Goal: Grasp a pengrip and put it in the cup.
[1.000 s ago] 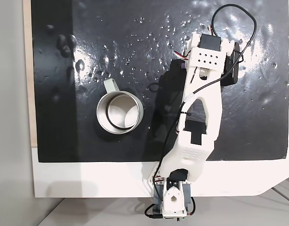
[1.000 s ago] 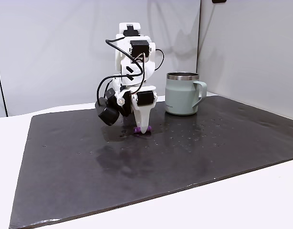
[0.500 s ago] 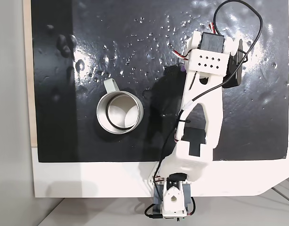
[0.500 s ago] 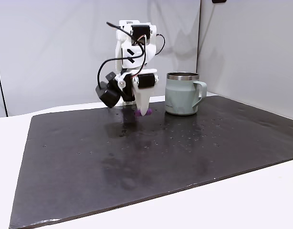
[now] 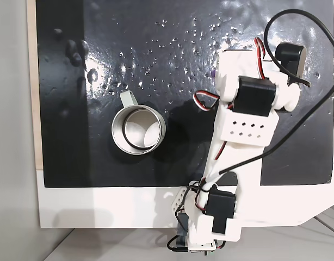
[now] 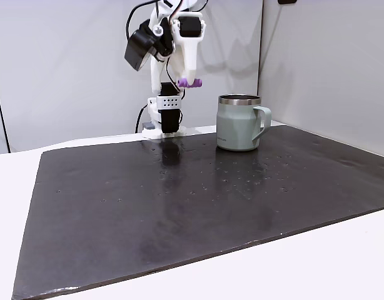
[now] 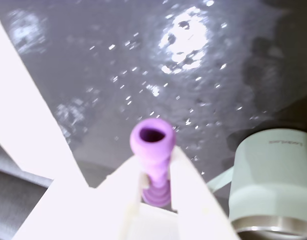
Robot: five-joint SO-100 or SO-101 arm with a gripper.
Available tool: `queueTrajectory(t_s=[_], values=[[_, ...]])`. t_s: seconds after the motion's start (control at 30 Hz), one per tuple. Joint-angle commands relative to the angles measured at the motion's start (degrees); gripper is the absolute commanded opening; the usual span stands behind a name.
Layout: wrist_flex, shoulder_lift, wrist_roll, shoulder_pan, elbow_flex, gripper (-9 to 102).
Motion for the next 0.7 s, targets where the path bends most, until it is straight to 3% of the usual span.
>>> queueTrajectory(t_s=[0.0, 0.67], values=[[0.62, 7.47, -0.88, -2.11, -5.36, 0], [0.88, 22.5, -0.62, -35.33, 17.84, 0]])
